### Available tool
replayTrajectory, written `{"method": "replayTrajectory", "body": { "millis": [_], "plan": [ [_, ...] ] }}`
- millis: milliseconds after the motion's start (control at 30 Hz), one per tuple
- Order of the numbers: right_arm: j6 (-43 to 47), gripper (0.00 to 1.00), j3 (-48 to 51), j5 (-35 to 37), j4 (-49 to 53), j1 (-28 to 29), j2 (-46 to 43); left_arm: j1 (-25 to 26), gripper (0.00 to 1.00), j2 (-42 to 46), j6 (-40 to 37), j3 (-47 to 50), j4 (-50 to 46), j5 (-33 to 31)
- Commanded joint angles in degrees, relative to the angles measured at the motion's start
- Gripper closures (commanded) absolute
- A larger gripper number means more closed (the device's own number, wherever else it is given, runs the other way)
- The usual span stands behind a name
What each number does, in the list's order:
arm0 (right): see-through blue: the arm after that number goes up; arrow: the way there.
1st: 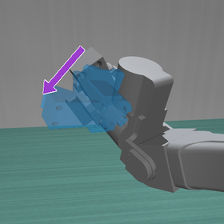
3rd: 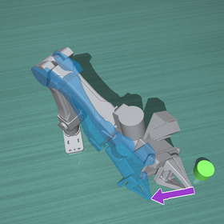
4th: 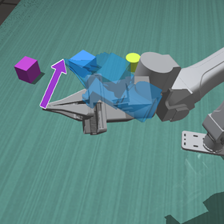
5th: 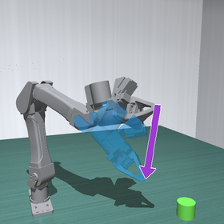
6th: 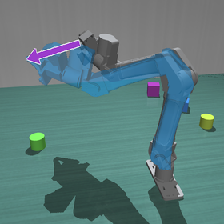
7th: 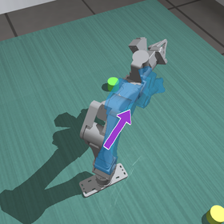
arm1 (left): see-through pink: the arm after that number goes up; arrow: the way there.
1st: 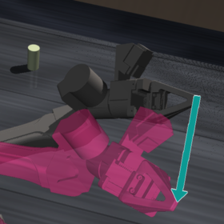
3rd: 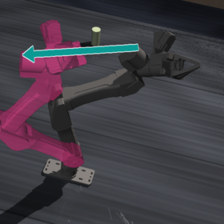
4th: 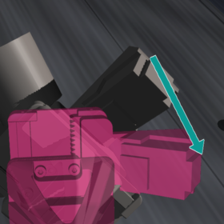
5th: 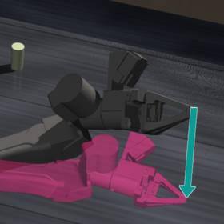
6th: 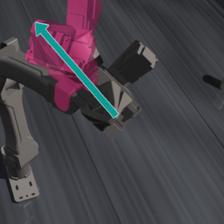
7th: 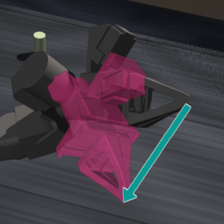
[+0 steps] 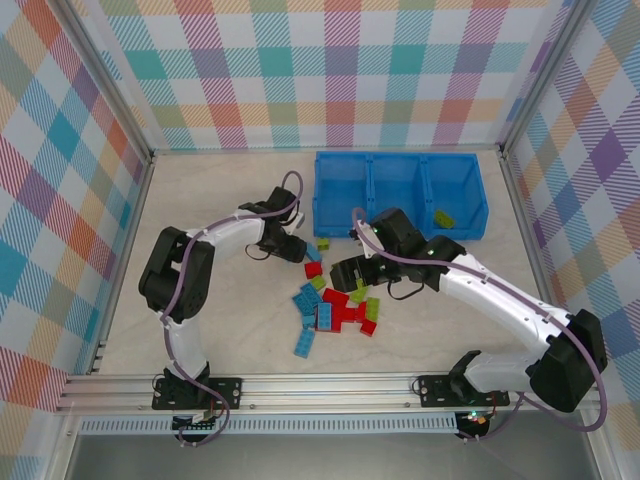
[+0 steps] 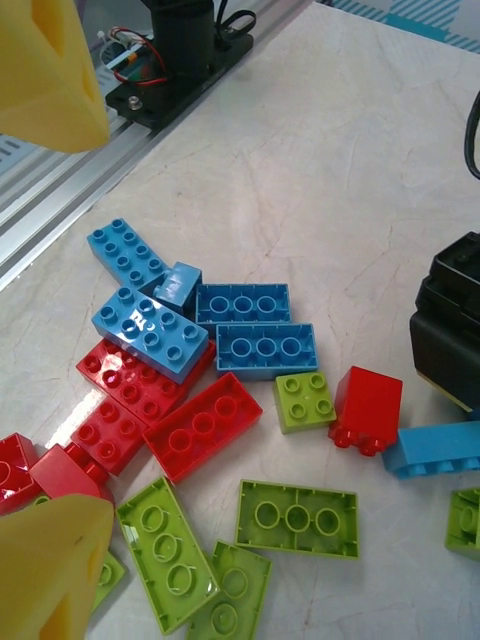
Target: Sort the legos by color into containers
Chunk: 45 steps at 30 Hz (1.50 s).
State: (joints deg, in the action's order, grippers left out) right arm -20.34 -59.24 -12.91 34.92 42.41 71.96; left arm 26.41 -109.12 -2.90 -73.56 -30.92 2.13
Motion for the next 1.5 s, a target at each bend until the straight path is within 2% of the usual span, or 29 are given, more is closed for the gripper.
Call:
{"method": "replayTrajectory", "body": {
  "millis": [0,133,300,467,567,667,733,933,1133,1200,1300,1467],
  "plan": [
    [-0.3,0.11,-1.1,1.1,-2.0,0.0,0.9,-0.6,0.44,-1.7,-0.8,-0.6,1.1,2.1],
    [-1.0,0.11,-0.8,2.4,-2.9,0.0,1.3,-0.6,0.64,-3.7,-0.5,-2.3,-0.1,1.6],
    [-1.6,0.09,0.5,4.5,-4.6,0.0,-0.8,-0.6,0.69,-1.7,0.0,-1.7,0.3,2.0],
    [-2.2,0.08,2.6,7.2,-5.8,0.0,-4.2,0.3,0.72,8.2,4.4,0.9,1.0,1.4],
    [-2.6,0.06,4.1,10.0,-7.0,-0.1,-6.8,4.0,0.75,15.8,7.2,0.5,2.0,-1.9],
    [-3.1,0.05,6.0,13.2,-9.2,-0.1,-9.7,9.7,0.71,17.9,6.4,-3.4,2.8,-4.7],
    [-3.8,0.04,7.4,15.0,-10.7,-0.1,-11.7,12.2,0.71,15.9,5.8,-7.6,3.8,-5.7],
    [-5.5,0.03,10.2,15.3,-11.2,-0.1,-15.9,12.6,0.72,1.6,5.2,-19.1,8.9,-7.2],
    [-5.4,0.03,10.1,15.4,-6.9,-0.1,-18.3,11.8,0.72,-14.0,6.6,-35.8,4.1,-7.6],
    [-5.6,0.03,10.4,15.7,-6.3,-0.1,-19.4,11.3,0.72,-16.5,7.7,-37.7,4.2,-8.6],
    [-5.7,0.02,11.1,15.7,-5.9,-0.1,-20.8,10.5,0.64,-19.6,8.6,-39.3,4.2,-9.0],
    [-5.5,0.02,11.3,15.5,-5.7,-0.1,-20.7,9.9,0.59,-22.2,9.3,-43.1,2.3,-7.7]
  ]
}}
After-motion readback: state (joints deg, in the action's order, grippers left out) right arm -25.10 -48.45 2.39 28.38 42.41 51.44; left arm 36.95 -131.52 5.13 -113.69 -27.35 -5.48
